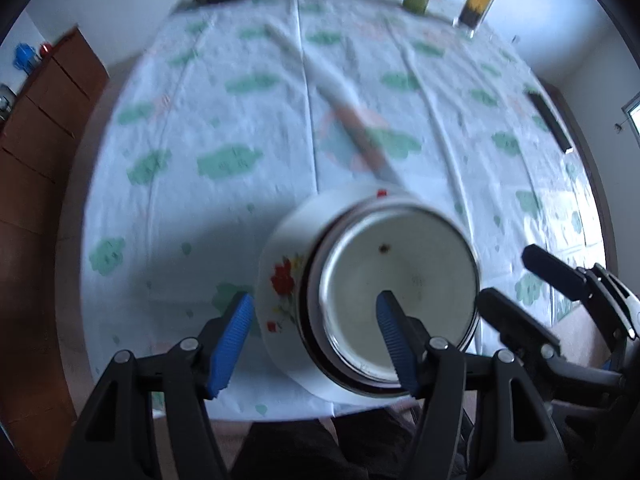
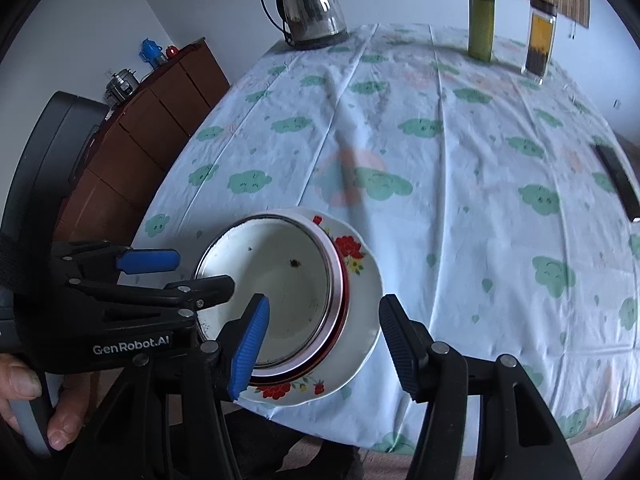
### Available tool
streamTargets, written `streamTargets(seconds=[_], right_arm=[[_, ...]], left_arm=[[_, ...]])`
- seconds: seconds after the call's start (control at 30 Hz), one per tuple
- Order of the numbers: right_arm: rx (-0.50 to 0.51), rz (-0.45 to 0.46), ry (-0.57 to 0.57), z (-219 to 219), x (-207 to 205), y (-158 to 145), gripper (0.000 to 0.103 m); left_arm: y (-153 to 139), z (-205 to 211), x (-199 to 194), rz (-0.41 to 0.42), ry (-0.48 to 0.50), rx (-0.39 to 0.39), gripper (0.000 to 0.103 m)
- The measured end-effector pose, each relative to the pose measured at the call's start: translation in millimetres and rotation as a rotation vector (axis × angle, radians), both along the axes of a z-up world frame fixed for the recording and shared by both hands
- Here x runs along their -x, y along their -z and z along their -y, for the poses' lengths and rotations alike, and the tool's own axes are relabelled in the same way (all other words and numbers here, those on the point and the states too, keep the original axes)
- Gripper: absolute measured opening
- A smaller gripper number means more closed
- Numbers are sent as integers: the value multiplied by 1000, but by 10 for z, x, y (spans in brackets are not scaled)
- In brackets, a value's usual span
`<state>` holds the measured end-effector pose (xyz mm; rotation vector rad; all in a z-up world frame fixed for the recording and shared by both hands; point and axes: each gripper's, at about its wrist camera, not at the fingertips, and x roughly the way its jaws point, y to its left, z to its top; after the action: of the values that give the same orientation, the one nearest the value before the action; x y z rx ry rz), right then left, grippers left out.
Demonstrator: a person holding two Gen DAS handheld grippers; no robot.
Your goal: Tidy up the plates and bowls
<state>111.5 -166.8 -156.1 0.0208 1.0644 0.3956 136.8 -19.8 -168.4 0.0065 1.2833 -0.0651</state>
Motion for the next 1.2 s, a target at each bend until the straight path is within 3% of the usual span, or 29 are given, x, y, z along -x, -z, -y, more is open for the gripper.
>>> streamTargets(seconds=[0.13,0.27,0.33,0.43,1.2], right_arm=[[16,179,37,70,128,-277,61],[23,368,63,115,258,-592,73],[19,440,68,127,324,-716,79],[4,509,63,127,410,-835,80],[-7,534,48,192,588,-934,80]], left_arm=[[-282,-50,93,147,-10,3,71],[-624,-97,196,312,-38,7,77],[-726,-101,228,358,-42,5,79],[-791,-92,266,388,-40,-8,82],[-972,-60,453,451,-71,-11,83]])
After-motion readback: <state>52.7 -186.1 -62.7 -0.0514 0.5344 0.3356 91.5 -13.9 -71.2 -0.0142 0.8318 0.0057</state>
